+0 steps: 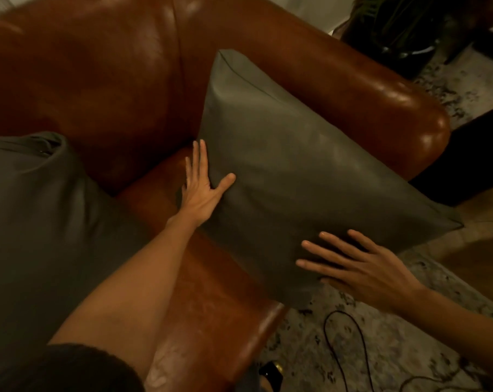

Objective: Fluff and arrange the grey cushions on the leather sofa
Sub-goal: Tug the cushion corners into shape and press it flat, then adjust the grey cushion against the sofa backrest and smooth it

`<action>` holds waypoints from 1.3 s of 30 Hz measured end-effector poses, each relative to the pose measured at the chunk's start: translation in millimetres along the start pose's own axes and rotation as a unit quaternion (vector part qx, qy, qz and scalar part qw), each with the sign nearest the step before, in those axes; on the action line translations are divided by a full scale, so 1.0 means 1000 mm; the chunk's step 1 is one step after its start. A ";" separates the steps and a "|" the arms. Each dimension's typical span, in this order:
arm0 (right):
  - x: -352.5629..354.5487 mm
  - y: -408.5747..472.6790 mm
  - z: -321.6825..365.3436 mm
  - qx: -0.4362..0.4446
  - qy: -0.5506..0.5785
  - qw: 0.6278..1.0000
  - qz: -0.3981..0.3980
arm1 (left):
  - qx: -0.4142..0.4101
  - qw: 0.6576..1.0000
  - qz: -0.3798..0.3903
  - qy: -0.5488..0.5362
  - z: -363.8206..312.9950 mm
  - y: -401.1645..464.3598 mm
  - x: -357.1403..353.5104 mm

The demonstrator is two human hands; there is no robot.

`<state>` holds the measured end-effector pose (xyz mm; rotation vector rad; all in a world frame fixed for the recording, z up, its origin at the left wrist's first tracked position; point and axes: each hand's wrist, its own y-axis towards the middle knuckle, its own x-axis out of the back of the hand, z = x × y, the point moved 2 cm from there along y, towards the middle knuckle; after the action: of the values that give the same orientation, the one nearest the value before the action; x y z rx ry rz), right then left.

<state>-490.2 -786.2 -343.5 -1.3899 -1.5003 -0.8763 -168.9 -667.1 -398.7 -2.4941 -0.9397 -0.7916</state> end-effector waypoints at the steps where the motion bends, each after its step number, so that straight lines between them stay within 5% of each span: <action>1: 0.003 -0.005 0.001 -0.004 0.009 1.000 0.003 | 0.004 1.000 0.012 -0.008 0.002 -0.002 0.005; 7: 0.031 0.001 0.028 0.003 0.072 0.997 0.039 | 0.183 0.981 0.057 -0.041 0.015 -0.054 0.042; 14: 0.071 0.096 0.064 0.040 0.121 0.989 -0.077 | 0.086 0.995 0.034 0.038 0.033 -0.112 0.120; 21: 0.119 0.226 0.105 0.076 0.191 0.974 -0.093 | -0.015 0.991 -0.130 0.009 0.031 -0.147 0.228; 28: 0.175 0.352 0.101 -0.087 0.336 0.928 -0.135 | -0.014 0.968 -0.238 0.074 0.058 -0.160 0.325; 33: 0.190 0.411 0.093 -0.191 0.476 0.855 -0.078 | 0.034 0.970 -0.203 0.133 0.095 -0.154 0.347; 39: 0.173 0.443 0.090 -0.229 0.489 0.841 0.024 | 0.058 0.937 -0.151 0.311 0.115 -0.150 0.331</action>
<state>-61.2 -585.5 -244.6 -0.9813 -0.4699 -1.6560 -23.4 -340.9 -265.2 -1.8195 -1.0861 -1.4601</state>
